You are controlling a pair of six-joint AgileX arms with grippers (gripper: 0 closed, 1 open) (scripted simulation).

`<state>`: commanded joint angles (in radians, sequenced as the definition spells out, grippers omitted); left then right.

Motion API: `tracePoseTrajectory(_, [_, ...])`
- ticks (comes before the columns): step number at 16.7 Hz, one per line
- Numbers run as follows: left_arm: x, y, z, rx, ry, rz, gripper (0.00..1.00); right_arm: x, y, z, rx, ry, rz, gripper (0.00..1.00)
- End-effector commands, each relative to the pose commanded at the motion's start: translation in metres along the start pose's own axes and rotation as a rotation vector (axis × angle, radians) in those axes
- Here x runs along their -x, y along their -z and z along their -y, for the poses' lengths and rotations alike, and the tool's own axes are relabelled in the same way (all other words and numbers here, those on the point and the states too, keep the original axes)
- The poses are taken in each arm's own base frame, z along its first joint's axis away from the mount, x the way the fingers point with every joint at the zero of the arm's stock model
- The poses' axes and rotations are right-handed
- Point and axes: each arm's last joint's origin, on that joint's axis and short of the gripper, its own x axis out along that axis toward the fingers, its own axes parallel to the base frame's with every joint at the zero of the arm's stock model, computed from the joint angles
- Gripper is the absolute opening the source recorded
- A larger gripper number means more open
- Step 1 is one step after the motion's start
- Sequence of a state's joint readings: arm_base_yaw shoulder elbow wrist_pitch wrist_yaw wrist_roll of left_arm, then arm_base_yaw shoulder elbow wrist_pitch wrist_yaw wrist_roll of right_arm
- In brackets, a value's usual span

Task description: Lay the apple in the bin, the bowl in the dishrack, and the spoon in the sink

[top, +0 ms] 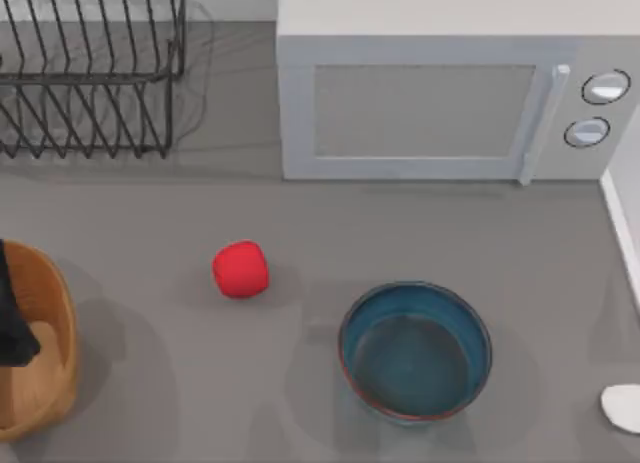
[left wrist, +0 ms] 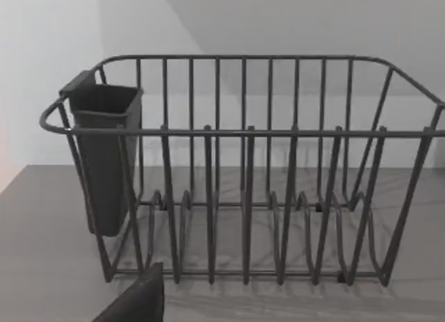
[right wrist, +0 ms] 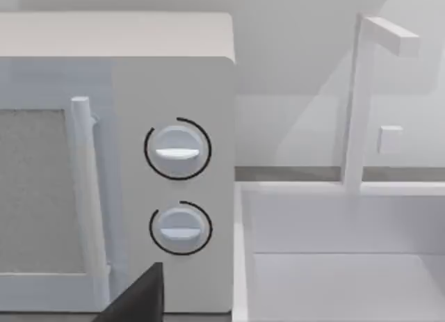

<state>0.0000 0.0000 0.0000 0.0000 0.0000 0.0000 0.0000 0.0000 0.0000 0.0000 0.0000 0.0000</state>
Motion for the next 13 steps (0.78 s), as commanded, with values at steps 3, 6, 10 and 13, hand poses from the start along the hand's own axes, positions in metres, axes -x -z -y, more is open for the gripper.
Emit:
tracePoseTrajectory(3, [0.0,-0.001,0.0,-0.003,0.003,-0.007,1.0,0.0,0.0,0.0,0.0,0.0,0.0,1.0])
tracePoseTrajectory(6, [-0.002,-0.013,0.003,-0.033,0.027,-0.075,1.0,0.0,0.0,0.0,0.0,0.0,0.0,1.0])
tracePoseTrajectory(10, [-0.015,-0.044,0.01,-0.118,0.1,-0.249,1.0,0.0,0.0,0.0,0.0,0.0,0.0,1.0])
tracePoseTrajectory(13, [-0.037,-0.07,0.02,-0.215,0.187,-0.421,1.0,0.0,0.0,0.0,0.0,0.0,0.0,1.0])
